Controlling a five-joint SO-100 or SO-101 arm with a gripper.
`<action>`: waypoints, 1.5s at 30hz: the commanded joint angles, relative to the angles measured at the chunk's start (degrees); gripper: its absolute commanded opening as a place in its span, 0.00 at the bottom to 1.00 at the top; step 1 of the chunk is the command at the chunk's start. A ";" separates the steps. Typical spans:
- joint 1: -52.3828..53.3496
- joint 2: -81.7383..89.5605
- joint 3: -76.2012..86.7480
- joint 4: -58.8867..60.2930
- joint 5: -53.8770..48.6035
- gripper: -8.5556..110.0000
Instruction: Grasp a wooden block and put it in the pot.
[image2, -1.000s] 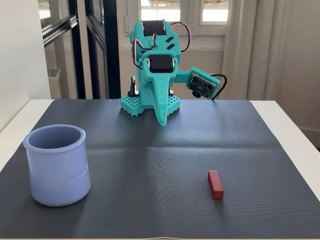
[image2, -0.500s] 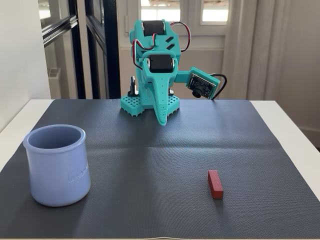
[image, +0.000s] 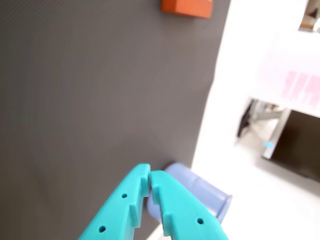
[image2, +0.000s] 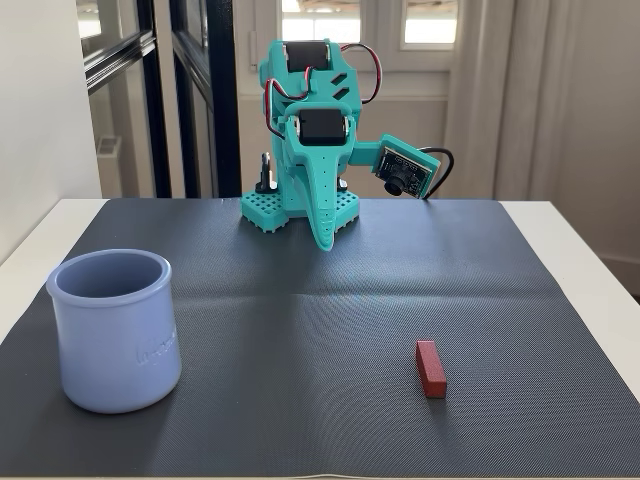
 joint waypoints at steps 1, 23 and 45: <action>0.26 0.26 -0.18 0.09 0.44 0.07; -8.26 -45.00 -31.55 -7.03 53.70 0.08; -9.84 -95.19 -66.62 -6.50 101.16 0.08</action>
